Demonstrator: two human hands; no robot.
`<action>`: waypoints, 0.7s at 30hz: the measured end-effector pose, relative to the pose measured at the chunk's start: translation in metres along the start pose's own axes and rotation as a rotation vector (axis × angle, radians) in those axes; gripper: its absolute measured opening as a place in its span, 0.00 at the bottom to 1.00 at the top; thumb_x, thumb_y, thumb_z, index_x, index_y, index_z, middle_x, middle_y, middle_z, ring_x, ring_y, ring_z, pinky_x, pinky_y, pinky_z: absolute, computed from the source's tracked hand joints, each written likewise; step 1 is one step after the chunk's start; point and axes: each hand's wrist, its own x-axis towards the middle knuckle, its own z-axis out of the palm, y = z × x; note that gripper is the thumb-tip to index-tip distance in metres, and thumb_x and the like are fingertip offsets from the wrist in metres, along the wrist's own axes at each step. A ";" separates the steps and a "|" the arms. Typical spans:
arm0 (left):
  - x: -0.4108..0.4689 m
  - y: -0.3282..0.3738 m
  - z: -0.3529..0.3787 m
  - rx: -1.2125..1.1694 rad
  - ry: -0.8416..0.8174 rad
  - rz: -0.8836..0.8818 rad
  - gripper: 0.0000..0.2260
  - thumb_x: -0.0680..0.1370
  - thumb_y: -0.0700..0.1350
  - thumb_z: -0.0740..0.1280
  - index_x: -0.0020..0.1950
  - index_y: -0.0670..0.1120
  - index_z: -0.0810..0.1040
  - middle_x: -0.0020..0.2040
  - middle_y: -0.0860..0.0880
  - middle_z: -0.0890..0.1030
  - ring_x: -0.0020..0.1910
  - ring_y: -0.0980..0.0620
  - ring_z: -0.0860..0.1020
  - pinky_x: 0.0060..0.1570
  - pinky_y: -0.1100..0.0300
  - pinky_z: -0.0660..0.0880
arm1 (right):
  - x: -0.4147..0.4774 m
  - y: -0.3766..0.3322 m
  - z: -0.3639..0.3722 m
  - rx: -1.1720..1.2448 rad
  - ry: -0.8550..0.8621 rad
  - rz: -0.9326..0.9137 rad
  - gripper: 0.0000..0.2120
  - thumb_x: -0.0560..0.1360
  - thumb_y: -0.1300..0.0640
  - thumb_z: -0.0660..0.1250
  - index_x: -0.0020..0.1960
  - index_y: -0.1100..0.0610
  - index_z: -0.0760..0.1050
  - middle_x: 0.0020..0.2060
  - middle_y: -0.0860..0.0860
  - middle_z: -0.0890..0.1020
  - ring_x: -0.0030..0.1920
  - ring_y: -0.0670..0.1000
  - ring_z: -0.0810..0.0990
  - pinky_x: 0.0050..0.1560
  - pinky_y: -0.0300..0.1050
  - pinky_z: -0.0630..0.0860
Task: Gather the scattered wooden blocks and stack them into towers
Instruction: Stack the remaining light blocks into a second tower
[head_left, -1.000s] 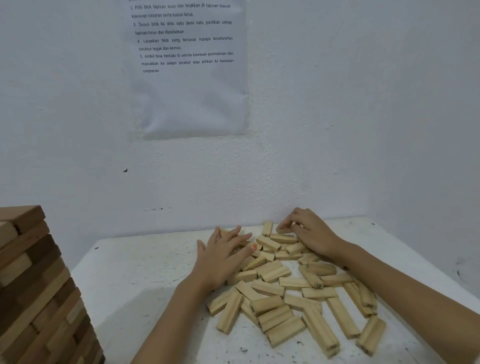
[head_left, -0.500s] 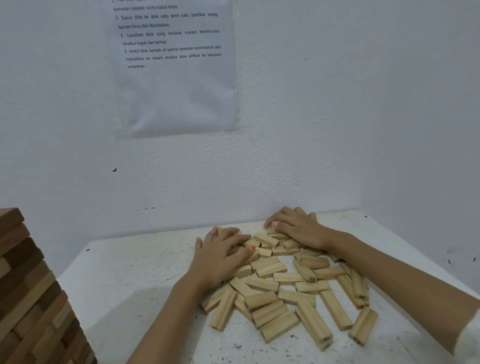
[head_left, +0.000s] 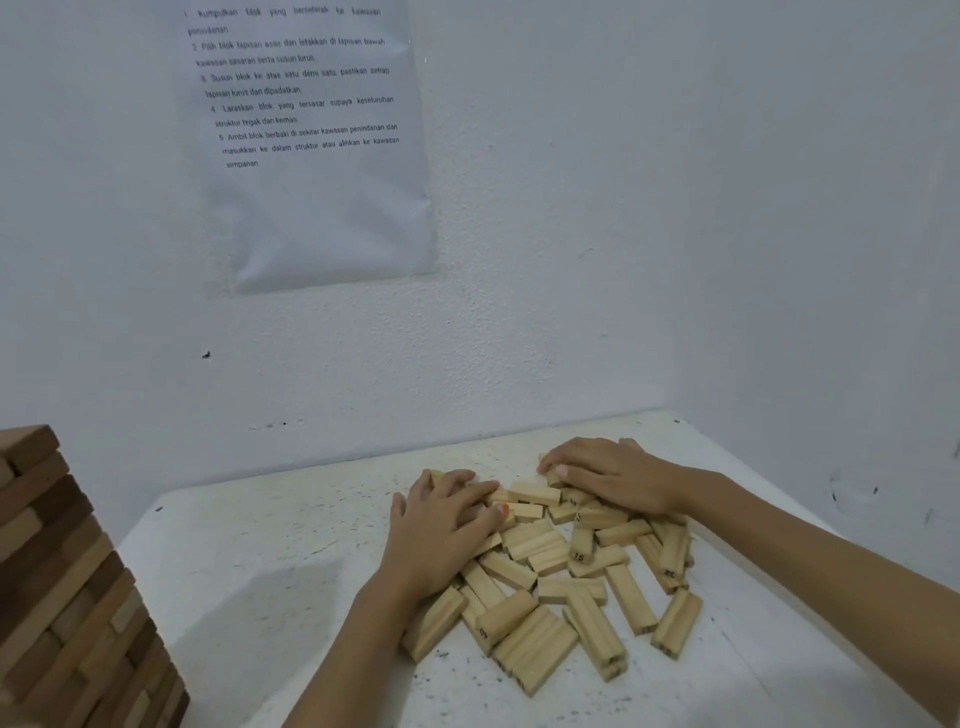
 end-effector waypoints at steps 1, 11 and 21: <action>-0.002 0.002 0.001 0.002 0.007 0.001 0.18 0.79 0.63 0.54 0.69 0.66 0.67 0.73 0.62 0.62 0.76 0.49 0.52 0.72 0.41 0.49 | -0.006 0.001 0.003 -0.023 0.018 -0.003 0.18 0.83 0.42 0.47 0.68 0.39 0.68 0.68 0.37 0.69 0.69 0.41 0.65 0.69 0.51 0.54; -0.029 0.031 0.014 -0.014 0.020 -0.020 0.18 0.80 0.61 0.54 0.70 0.64 0.66 0.75 0.60 0.59 0.77 0.48 0.49 0.74 0.42 0.44 | -0.048 -0.003 0.015 0.078 0.141 0.023 0.17 0.83 0.45 0.50 0.68 0.41 0.71 0.67 0.36 0.70 0.70 0.39 0.63 0.73 0.59 0.45; -0.072 0.070 0.026 -0.024 0.036 -0.021 0.19 0.80 0.59 0.54 0.71 0.62 0.66 0.75 0.58 0.61 0.77 0.46 0.49 0.74 0.42 0.45 | -0.098 -0.012 0.016 0.152 0.163 0.060 0.16 0.82 0.43 0.55 0.66 0.41 0.72 0.67 0.36 0.71 0.71 0.39 0.62 0.73 0.57 0.42</action>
